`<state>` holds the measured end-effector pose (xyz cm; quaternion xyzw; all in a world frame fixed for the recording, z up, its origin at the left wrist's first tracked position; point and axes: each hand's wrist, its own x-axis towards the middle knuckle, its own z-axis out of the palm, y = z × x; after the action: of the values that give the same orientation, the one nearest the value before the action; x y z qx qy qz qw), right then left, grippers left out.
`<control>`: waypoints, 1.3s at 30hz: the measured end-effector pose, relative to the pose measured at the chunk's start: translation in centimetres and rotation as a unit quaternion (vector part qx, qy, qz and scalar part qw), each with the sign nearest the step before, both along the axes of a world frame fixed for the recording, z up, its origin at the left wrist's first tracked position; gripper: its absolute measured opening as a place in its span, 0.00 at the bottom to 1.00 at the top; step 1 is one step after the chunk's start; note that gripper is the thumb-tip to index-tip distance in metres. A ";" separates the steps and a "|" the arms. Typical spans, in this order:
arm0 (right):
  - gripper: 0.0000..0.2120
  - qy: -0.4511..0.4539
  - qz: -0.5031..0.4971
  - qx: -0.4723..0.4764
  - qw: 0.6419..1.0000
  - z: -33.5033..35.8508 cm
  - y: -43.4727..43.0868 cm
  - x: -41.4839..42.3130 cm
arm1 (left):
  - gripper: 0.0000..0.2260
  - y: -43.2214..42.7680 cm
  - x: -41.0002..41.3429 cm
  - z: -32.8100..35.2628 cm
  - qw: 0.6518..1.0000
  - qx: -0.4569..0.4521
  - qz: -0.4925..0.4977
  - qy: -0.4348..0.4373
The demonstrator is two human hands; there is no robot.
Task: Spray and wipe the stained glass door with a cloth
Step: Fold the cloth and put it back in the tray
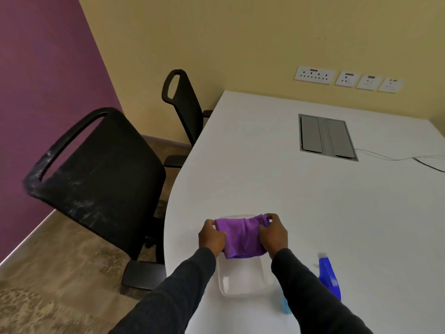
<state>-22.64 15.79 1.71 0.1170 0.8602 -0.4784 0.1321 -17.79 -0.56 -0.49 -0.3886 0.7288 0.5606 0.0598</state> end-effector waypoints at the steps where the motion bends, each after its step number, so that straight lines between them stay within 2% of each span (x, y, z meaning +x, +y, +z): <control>1: 0.17 0.002 0.004 0.002 1.000 -0.3 -0.1 -0.2 | 0.20 0.1 -0.3 -0.2 1.000 -0.013 -0.008 -0.004; 6: 0.28 -0.010 0.021 0.029 0.999 -1.3 -0.3 -1.3 | 0.27 0.0 -1.3 -0.7 0.996 -0.083 -0.041 -0.018; 13: 0.32 0.033 0.051 0.055 0.997 -0.7 0.2 0.6 | 0.25 0.2 -0.8 -1.0 0.996 -0.074 -0.039 -0.012; 17: 0.24 0.094 0.071 0.021 0.993 0.1 0.8 5.4 | 0.23 0.9 0.3 -1.0 0.998 -0.056 -0.028 -0.004; 19: 0.21 0.070 0.078 0.013 0.994 -0.1 1.8 8.4 | 0.22 1.2 1.3 -1.2 0.998 -0.054 -0.026 -0.001; 23: 0.07 0.016 0.040 0.020 0.999 -0.6 5.1 13.3 | 0.22 1.5 3.5 -1.8 0.998 -0.059 -0.033 -0.004; 24: 0.07 0.003 0.031 0.031 0.999 -0.7 6.1 14.2 | 0.22 1.6 4.0 -2.0 0.997 -0.061 -0.037 -0.008; 27: 0.15 -0.079 0.051 0.085 0.992 -1.0 8.7 15.9 | 0.23 2.0 5.5 -2.5 0.997 -0.062 -0.051 -0.019; 30: 0.26 -0.189 0.075 0.149 0.968 -1.3 10.8 16.2 | 0.25 2.5 6.8 -2.9 0.996 -0.062 -0.068 -0.024; 32: 0.30 -0.216 0.075 0.195 0.954 -1.2 11.9 16.2 | 0.26 2.7 7.4 -3.2 0.995 -0.063 -0.078 -0.028; 34: 0.30 -0.201 0.069 0.257 0.943 -0.9 12.8 16.2 | 0.27 2.9 7.8 -3.3 0.993 -0.063 -0.089 -0.036; 36: 0.29 -0.167 0.036 0.280 0.945 -0.7 13.3 16.0 | 0.28 3.1 8.1 -3.4 0.993 -0.059 -0.096 -0.042; 39: 0.38 -0.067 -0.043 0.182 0.980 -1.4 13.6 15.7 | 0.29 3.3 8.4 -3.4 0.993 -0.052 -0.101 -0.043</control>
<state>-6.90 29.40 0.33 0.2080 0.9164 -0.3099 0.1447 -9.41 2.73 -3.85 -0.3395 0.7895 0.4953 0.1271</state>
